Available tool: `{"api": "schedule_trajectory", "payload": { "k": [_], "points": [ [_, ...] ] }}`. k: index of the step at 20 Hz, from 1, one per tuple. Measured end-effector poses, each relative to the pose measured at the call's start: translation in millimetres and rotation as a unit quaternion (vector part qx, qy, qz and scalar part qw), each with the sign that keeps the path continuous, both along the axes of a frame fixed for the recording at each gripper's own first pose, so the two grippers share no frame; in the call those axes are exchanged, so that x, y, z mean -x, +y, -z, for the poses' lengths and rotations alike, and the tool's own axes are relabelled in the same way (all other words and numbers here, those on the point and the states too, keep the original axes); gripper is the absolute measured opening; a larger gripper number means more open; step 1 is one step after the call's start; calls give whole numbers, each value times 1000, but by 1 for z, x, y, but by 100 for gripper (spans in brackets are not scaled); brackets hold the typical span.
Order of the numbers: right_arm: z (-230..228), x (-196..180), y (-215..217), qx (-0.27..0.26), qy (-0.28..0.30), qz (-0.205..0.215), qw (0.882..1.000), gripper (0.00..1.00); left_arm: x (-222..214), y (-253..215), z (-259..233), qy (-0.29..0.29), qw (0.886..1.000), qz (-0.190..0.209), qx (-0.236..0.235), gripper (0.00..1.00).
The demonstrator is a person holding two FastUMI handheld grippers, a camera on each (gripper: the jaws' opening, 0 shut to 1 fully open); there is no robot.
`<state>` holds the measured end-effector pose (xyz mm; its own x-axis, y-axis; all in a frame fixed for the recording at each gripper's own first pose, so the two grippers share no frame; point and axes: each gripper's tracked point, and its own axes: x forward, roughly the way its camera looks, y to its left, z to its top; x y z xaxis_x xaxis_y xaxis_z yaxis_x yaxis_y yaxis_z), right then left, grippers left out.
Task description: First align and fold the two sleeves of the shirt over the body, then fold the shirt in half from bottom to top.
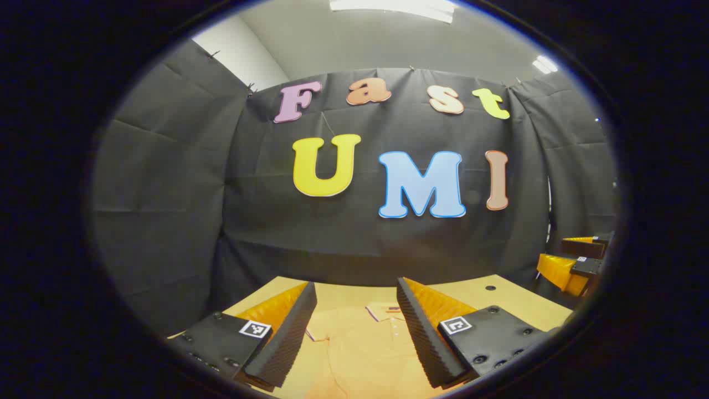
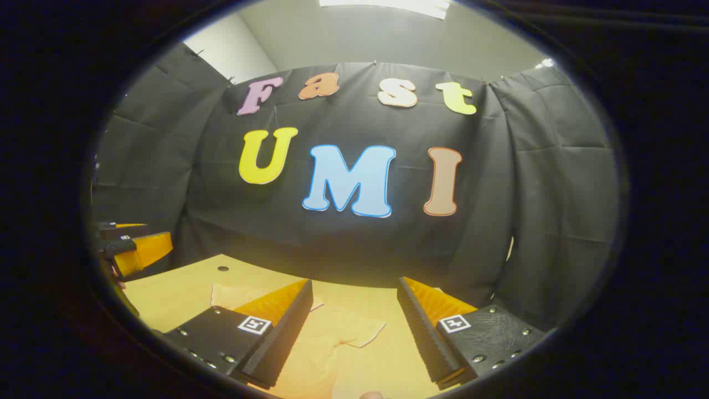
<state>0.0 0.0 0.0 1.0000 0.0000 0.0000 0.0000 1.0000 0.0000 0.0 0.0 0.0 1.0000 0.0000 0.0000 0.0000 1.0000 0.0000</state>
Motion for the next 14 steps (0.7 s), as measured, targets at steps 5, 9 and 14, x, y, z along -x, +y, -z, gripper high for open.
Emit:
{"api": "schedule_trajectory", "payload": {
  "k": [5,9,14],
  "points": [
    [6,-29,2,-2,12,-3,1000,94,-36,6,9,10,1000,-1,9,95],
    [5,-49,1,-12,19,26,999,95,-70,9,6,11,1000,15,4,95],
    [11,-66,8,-19,28,40,999,95,-96,10,-4,0,999,34,-20,94]
  ]
}}
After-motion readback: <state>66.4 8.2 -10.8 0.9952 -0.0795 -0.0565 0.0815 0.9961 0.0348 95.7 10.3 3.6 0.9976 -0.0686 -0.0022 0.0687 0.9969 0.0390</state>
